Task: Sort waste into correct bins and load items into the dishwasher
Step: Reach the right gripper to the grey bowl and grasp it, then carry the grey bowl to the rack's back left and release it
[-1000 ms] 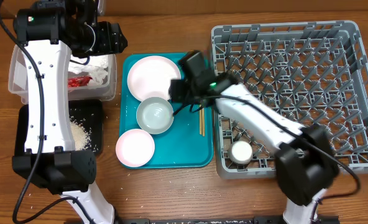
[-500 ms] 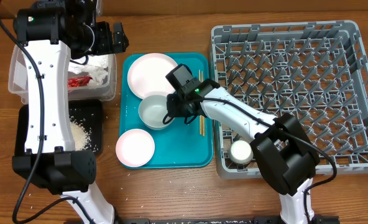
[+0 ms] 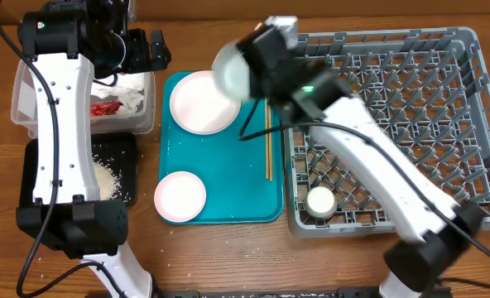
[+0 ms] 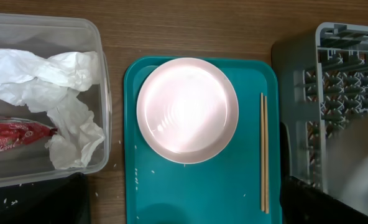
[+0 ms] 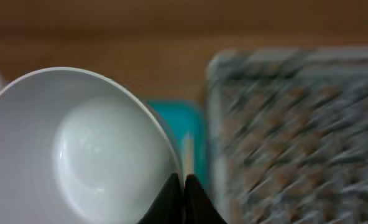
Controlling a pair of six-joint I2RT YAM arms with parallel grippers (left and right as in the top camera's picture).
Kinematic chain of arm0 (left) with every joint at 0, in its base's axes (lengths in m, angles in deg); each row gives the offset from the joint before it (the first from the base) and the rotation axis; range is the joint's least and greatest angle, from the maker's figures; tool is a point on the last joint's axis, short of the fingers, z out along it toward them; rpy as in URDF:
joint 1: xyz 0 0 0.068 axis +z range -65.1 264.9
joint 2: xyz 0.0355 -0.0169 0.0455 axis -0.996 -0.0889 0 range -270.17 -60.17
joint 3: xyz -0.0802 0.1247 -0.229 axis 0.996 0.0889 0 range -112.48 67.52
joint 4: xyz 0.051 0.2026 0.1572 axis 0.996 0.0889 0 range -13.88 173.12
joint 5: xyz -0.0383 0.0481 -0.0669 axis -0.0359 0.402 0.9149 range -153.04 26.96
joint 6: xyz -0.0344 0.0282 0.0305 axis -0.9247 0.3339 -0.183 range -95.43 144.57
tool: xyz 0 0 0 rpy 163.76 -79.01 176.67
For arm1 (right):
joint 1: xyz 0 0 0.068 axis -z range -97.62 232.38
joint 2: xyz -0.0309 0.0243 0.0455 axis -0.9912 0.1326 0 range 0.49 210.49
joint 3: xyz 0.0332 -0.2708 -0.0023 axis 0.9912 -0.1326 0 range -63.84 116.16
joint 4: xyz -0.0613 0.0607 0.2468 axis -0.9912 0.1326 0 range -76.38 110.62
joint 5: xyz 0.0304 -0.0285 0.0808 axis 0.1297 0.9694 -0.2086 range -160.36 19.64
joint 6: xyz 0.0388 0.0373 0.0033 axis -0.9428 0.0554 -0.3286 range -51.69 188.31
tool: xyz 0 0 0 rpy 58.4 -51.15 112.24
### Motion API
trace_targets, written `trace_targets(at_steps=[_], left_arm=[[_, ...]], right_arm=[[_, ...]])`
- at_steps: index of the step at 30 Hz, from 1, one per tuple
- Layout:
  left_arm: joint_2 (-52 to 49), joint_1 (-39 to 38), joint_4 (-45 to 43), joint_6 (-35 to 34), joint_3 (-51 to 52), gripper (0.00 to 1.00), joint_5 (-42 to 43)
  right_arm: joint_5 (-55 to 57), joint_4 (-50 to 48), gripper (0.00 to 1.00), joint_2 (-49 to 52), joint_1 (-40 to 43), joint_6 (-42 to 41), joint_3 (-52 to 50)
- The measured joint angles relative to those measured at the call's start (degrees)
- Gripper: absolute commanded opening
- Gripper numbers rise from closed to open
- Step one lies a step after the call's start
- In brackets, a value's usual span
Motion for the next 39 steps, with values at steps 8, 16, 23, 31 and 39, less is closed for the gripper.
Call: trace_targets(at_steps=[8,16,23,31,39], left_arm=[[0.0,0.0,0.0,0.0,0.0,1.00,0.0],[0.0,0.0,0.0,0.0,0.0,1.00,0.0],[0.0,0.0,0.0,0.0,0.0,1.00,0.0],[0.0,0.0,0.0,0.0,0.0,1.00,0.0],[0.0,0.0,0.0,0.0,0.0,1.00,0.0]], right_arm=[[26.6,-9.7,0.04,0.3,5.4,10.1,0.2],[38.7,-14.5,0.04,12.9,10.6,27.7,-1.1],[45.7,-15.4,0.04,18.4,10.2,33.6,-1.5],[44.6,-15.4,0.04,19.5,9.8,34.8,-1.5],[43.4,-13.5,0.04,21.2,8.3,35.1,-1.5]])
